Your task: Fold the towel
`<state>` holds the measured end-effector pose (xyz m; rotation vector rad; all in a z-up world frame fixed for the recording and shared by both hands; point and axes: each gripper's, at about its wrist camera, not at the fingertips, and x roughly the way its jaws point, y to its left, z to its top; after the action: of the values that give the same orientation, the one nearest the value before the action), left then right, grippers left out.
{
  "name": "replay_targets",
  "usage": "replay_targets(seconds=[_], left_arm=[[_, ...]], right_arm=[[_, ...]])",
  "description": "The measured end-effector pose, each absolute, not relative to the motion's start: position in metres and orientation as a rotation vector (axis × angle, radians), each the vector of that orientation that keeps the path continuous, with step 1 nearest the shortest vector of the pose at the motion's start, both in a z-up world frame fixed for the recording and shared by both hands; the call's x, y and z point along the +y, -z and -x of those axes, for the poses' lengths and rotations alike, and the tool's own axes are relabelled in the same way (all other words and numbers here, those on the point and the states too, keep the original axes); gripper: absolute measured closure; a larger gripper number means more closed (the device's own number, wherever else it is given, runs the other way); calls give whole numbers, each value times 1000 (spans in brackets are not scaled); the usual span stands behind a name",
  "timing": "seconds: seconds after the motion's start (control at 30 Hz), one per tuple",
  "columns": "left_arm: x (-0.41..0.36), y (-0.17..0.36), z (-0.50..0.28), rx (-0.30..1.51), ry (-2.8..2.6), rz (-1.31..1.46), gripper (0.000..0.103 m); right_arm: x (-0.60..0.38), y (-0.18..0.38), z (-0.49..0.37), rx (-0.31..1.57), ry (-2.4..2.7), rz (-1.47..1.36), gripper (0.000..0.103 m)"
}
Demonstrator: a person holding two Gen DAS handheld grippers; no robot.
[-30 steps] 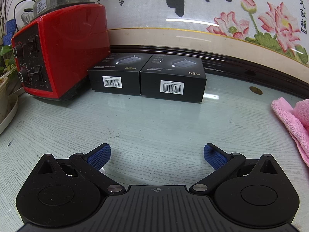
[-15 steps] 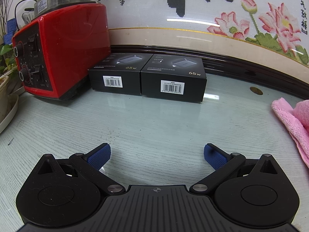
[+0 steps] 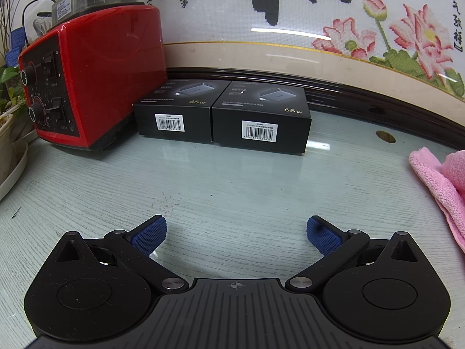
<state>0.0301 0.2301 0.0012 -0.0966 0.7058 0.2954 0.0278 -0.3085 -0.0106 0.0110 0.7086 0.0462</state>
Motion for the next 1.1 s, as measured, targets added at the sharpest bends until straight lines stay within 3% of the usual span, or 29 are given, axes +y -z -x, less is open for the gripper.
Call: replay_targets(seconds=[1.1], left_arm=[[228,-1,-32,705,-309,96,0]], right_arm=[[-305,11,-30,709,-24,-17,0]])
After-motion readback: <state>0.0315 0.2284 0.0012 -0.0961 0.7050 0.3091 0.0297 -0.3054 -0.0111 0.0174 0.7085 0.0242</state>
